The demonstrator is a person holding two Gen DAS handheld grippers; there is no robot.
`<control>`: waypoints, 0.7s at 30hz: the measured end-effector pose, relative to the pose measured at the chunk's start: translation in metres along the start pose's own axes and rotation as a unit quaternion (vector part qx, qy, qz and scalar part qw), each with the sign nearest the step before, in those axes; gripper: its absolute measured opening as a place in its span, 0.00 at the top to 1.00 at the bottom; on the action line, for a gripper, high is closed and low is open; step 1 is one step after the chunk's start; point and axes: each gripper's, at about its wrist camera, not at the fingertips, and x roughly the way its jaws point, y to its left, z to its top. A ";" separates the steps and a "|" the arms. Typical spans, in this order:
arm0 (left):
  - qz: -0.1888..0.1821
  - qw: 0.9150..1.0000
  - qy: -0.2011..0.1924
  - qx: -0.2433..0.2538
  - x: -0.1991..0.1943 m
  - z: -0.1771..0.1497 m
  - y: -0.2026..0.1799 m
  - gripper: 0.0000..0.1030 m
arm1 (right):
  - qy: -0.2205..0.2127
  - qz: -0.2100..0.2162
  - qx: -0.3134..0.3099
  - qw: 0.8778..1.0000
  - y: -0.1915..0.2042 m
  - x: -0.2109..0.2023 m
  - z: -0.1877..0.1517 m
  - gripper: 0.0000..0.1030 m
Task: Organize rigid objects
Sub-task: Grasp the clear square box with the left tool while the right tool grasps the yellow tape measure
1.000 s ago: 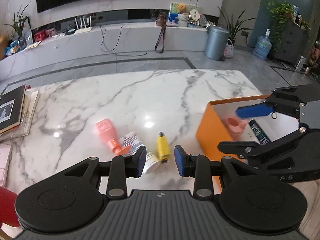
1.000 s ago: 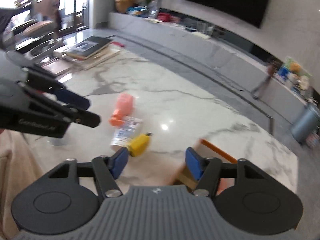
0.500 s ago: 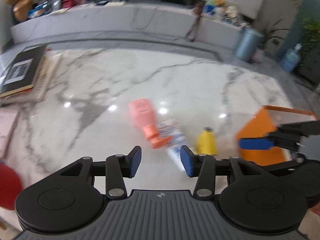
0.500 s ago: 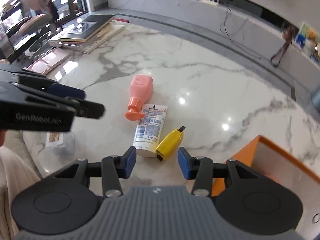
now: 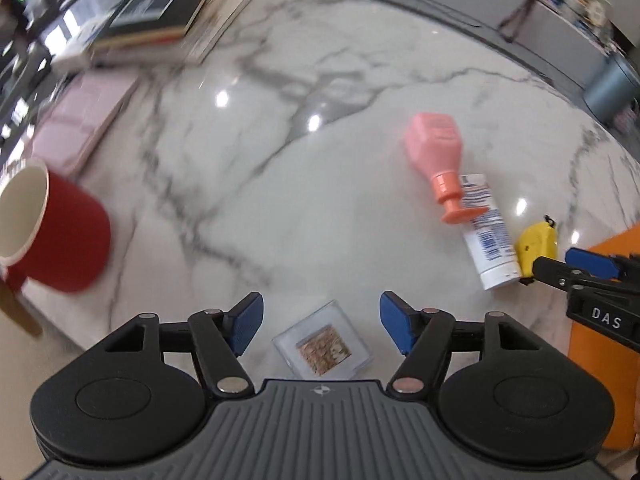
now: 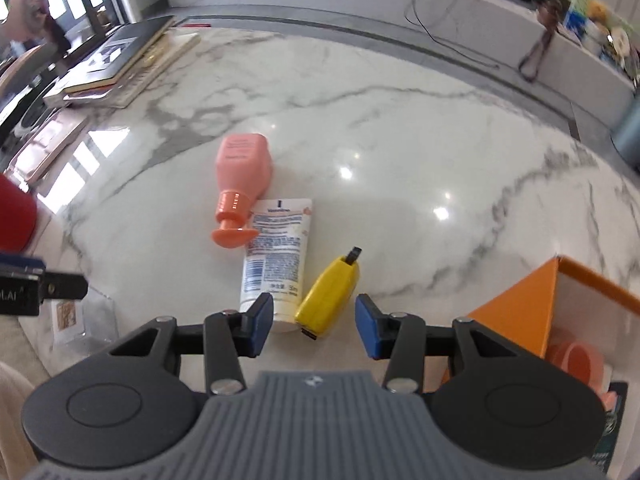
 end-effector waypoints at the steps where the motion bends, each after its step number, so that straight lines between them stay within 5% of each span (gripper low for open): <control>1: -0.003 1.000 0.003 -0.012 0.003 0.000 0.001 0.24 | 0.000 0.001 0.005 1.000 -0.001 0.001 0.000 0.58; 5: -0.006 0.999 0.017 -0.031 0.011 -0.004 -0.001 0.24 | 0.005 0.006 0.019 1.000 -0.004 0.009 0.003 0.68; 14: 0.010 0.998 0.060 -0.031 0.031 -0.012 -0.008 0.24 | 0.017 0.001 0.028 0.999 -0.008 0.023 0.005 0.74; 21: 0.006 0.999 0.046 0.024 0.035 -0.014 -0.016 0.40 | 0.025 0.000 0.027 0.999 -0.009 0.019 -0.004 0.81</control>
